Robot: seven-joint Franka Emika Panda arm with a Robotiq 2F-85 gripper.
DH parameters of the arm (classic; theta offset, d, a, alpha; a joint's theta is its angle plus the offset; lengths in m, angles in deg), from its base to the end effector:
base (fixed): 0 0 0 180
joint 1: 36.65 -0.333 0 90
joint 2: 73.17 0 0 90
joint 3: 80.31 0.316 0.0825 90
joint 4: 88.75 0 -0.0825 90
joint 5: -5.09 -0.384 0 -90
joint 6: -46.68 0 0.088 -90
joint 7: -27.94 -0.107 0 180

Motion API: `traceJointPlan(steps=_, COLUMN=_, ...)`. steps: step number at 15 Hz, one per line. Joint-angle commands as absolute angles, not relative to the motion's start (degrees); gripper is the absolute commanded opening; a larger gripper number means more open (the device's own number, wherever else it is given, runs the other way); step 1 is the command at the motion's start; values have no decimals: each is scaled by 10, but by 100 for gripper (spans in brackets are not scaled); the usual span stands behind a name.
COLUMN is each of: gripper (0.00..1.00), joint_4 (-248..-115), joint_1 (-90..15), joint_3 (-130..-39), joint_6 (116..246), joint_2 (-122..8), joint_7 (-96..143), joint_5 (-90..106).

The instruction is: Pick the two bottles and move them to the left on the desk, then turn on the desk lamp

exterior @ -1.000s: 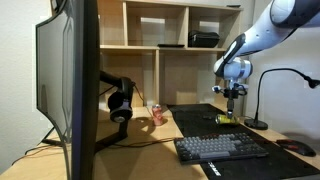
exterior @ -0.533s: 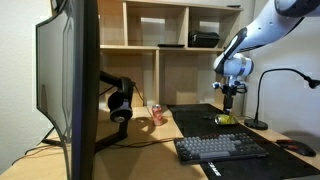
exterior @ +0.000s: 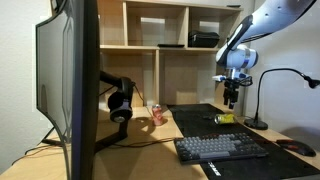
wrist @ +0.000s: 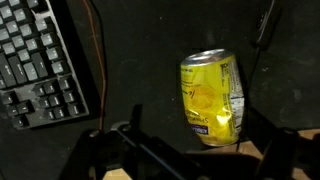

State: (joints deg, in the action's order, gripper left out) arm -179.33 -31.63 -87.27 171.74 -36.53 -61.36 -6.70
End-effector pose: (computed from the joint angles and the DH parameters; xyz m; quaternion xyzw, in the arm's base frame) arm 0.6837 -0.1256 0.2632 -0.5947 0.8025 0.0412 0.0270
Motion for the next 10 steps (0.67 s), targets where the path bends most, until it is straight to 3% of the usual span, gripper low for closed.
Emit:
traceJointPlan(steps=1, gripper=100, joint_4=-1782, joint_1=-334, joint_3=-881, joint_6=1754, joint_2=-333, joint_7=-611, joint_5=-48)
traceJointPlan(steps=10, gripper=100, joint_4=-1721, joint_1=-346, joint_3=-886, joint_6=1868, joint_2=-215, joint_7=-615, joint_5=-46)
